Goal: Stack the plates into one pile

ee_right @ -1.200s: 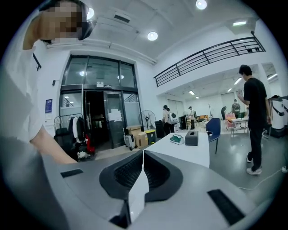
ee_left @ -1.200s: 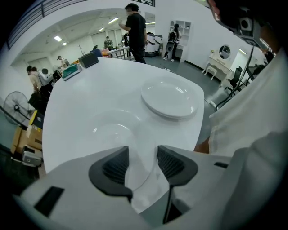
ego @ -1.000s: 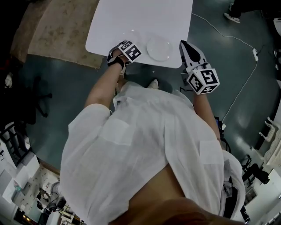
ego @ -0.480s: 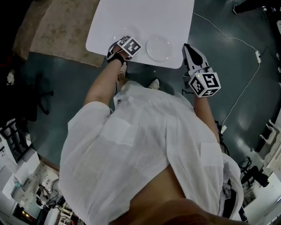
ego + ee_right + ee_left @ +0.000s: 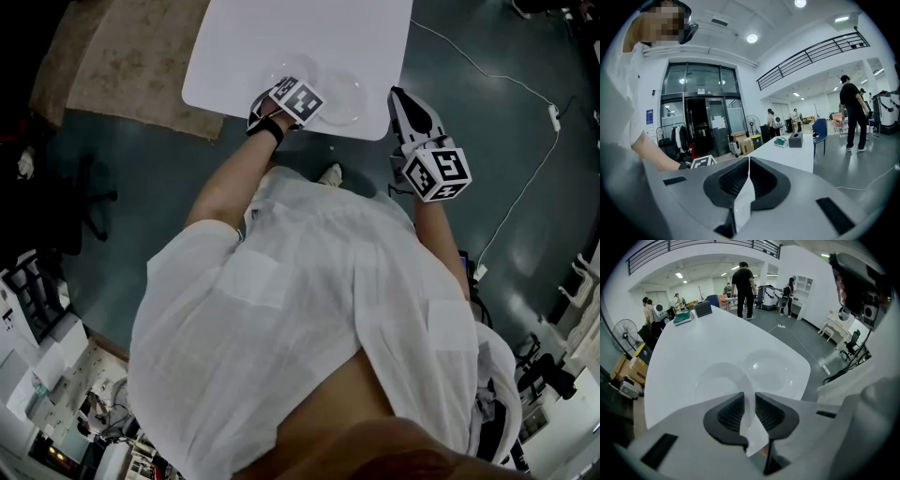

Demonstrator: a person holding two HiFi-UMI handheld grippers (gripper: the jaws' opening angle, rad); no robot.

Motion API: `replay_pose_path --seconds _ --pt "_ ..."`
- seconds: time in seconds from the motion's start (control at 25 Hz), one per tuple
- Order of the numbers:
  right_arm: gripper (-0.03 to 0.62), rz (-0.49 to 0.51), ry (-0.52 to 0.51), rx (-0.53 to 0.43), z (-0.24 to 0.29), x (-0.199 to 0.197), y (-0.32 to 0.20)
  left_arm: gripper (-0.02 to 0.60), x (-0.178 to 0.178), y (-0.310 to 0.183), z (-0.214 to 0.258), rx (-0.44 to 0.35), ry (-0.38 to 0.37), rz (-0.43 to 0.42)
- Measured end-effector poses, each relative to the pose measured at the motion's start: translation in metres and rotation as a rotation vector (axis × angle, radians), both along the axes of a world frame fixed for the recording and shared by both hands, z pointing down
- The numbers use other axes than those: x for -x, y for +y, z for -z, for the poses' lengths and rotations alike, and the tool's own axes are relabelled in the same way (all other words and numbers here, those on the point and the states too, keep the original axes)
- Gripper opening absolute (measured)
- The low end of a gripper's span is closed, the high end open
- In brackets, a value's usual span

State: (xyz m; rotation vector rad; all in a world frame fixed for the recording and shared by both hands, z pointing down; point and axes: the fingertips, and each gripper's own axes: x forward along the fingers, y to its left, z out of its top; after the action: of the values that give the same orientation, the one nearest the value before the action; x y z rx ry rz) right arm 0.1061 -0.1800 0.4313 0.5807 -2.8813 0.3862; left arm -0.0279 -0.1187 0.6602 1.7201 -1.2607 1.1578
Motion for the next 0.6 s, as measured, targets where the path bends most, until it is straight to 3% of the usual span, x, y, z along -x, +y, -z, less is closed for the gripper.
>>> replay_pose_path --seconds 0.24,0.6 --pt "0.029 -0.002 -0.004 0.002 0.000 -0.004 0.001 0.072 -0.027 -0.008 0.007 -0.005 -0.012 -0.034" --pt "0.029 -0.013 -0.006 0.005 -0.003 -0.015 -0.001 0.063 -0.064 -0.018 0.003 -0.011 -0.088 -0.161"
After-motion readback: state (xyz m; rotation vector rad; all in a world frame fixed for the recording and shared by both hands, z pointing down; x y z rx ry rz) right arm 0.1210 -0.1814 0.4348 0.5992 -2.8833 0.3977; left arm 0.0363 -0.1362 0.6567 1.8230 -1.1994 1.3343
